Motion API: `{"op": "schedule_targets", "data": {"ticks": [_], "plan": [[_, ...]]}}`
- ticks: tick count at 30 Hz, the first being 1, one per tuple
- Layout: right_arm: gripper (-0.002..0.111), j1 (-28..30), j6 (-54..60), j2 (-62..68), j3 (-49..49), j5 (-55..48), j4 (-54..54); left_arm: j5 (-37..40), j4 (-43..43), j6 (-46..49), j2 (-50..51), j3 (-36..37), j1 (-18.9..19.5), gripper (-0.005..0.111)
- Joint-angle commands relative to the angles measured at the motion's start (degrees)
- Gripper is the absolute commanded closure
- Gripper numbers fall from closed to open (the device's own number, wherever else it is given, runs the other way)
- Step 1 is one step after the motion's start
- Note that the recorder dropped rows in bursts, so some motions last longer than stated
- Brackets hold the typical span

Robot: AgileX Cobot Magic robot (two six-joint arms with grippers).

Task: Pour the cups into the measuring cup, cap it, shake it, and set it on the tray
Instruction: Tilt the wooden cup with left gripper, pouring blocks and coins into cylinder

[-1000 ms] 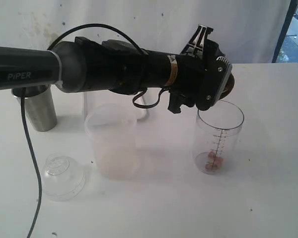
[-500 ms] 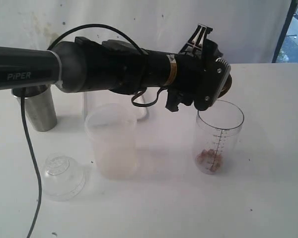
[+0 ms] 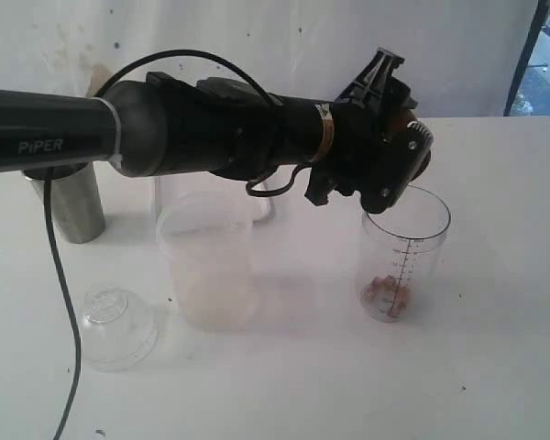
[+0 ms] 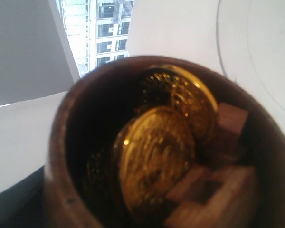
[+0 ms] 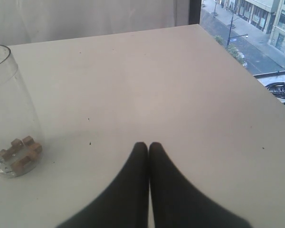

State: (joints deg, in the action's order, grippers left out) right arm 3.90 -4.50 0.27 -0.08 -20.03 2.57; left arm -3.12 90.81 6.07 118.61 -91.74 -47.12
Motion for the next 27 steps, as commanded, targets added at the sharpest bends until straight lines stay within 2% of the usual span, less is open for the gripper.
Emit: {"op": "schedule_targets", "data": {"ticks": [1,8,20,27], "plan": [[0.108,-0.2,-0.3,-0.3,0.1,0.3,0.2,1.6,-0.8,0.9,-0.5,-0.4,-0.6,0.107],[0.108,-0.2,-0.3,-0.3,0.1,0.3,0.2,5.0,-0.8,1.3,-0.5,-0.4,-2.6,0.107],[0.108,-0.2,-0.3,-0.3,0.1,0.3,0.2,8.1,1.8,2.0,-0.5,-0.4,-3.1,0.107],[0.108,-0.2,-0.3,-0.3,0.1,0.3,0.2,14.6,3.0,2.0,-0.5,-0.4,-5.1,0.107]]}}
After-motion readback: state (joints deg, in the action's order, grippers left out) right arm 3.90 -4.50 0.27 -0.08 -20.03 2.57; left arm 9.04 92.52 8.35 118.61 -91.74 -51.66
